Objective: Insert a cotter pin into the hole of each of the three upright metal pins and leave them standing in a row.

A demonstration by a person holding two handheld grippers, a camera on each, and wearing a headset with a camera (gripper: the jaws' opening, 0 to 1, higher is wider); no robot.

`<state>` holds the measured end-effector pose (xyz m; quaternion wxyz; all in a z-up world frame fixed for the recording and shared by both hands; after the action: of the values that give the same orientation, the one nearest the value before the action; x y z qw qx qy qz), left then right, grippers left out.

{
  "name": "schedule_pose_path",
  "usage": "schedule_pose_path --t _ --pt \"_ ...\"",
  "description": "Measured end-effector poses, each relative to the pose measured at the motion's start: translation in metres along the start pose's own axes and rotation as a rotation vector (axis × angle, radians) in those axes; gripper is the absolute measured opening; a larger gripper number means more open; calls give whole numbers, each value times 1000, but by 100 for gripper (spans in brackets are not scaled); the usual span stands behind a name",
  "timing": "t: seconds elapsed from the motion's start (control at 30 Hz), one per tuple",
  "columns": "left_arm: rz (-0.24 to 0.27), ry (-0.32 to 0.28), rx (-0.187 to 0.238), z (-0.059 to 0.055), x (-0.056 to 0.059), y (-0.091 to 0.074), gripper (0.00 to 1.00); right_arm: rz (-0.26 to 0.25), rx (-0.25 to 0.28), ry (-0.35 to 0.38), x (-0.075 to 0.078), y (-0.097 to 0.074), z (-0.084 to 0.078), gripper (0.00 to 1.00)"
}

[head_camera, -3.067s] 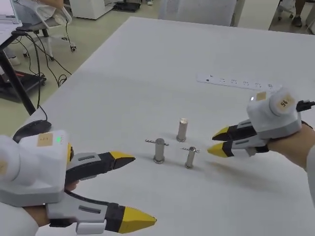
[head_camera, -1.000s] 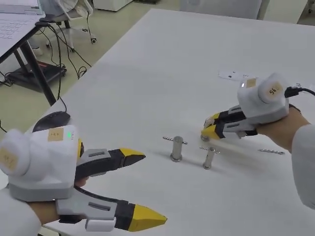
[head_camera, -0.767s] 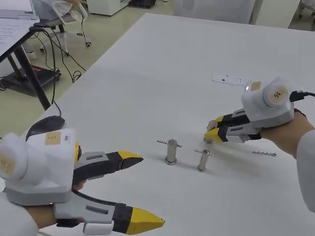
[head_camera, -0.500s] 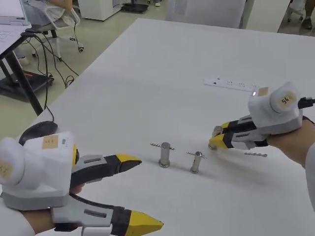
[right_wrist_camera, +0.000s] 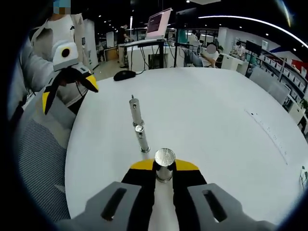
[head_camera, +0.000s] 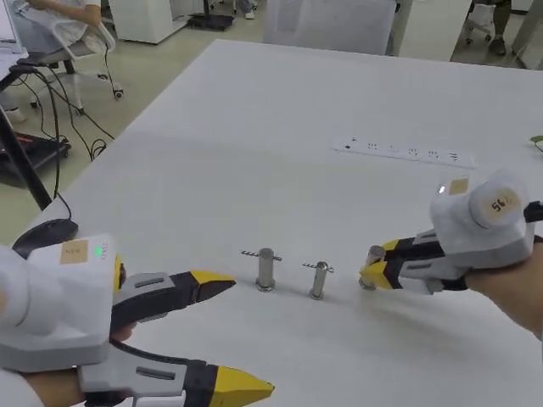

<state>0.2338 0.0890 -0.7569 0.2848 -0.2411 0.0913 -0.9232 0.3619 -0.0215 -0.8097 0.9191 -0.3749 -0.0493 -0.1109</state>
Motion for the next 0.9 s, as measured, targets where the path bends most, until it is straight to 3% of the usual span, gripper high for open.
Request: schedule_pose_path --t 0.43,0.9 --pt "-26 14 -2 1 10 5 75 -24 5 39 -45 -4 -2 12" --pt "-36 20 2 -7 13 -1 75 -48 3 46 -82 12 1 13"
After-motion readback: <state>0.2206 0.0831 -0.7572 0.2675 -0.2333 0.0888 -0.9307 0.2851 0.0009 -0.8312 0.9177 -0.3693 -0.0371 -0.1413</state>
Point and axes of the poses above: the centre of the closed fingertips' face, and the gripper's own axes: y roughly forward along the fingers, x roughly to its right, z roughly out of its top, the point moved 1 cm from there along -y, roughly backward along the fingers, and after that the axes turned 12 degrees about -y, right-handed, at the moved point
